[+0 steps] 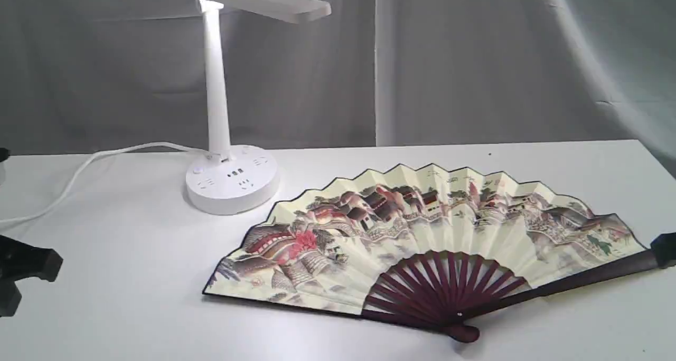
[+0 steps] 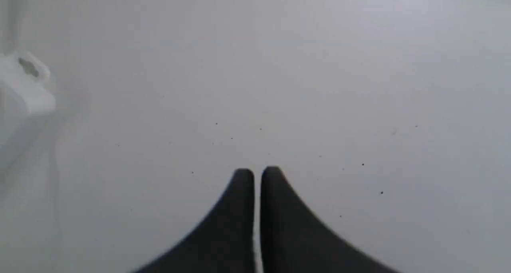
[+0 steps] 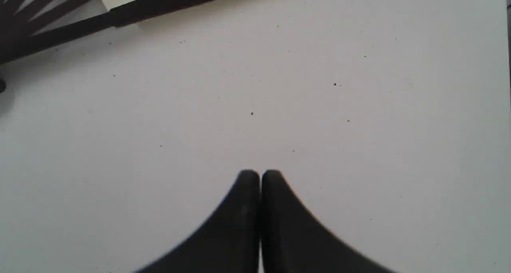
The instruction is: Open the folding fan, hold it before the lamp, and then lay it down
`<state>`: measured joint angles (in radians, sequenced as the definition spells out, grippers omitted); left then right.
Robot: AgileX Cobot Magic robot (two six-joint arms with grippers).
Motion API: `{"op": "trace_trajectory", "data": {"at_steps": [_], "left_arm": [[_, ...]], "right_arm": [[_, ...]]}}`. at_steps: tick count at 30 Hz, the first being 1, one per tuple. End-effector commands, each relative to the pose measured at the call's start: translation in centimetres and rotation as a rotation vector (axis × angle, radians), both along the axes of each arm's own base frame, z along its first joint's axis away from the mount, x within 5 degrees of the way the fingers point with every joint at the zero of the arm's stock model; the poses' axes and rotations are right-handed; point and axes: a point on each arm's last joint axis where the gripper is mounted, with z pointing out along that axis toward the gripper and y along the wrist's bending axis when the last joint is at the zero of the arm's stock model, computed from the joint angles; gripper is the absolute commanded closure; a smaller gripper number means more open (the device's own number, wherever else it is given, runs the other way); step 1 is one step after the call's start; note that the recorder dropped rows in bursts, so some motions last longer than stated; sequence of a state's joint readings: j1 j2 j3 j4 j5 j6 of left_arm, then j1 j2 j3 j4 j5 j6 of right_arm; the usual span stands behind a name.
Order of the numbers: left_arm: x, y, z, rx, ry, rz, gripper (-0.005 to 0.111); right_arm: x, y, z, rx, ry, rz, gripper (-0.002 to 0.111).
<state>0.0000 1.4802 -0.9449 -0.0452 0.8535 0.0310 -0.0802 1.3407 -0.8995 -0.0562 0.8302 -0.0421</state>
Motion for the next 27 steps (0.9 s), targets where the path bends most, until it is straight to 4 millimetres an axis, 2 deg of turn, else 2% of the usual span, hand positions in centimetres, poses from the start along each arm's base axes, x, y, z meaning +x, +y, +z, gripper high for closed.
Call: {"op": "trace_trajectory", "data": {"at_steps": [1,5,11,17,27], "left_arm": [[-0.8,0.1,2.0,0.007,-0.077,-0.009,0.107],[-2.2,0.1,4.6,0.008,-0.176,-0.008,0.107],[-5.1,0.1,8.4,0.006,-0.334,-0.002,0.107],[-8.3,0.1,11.6,0.006,-0.490,0.000,0.107],[-13.8,0.0,15.2,0.006,-0.699,0.000,0.107]], "right_arm": [[-0.3,0.1,0.2,0.001,-0.009,0.004,0.108],[-0.8,0.1,1.1,-0.002,-0.044,0.004,0.108],[-2.8,0.3,3.8,-0.011,-0.152,0.004,0.108],[-5.7,0.5,7.0,-0.022,-0.297,0.003,0.108],[-11.3,0.9,11.0,-0.041,-0.529,0.003,0.108]]}}
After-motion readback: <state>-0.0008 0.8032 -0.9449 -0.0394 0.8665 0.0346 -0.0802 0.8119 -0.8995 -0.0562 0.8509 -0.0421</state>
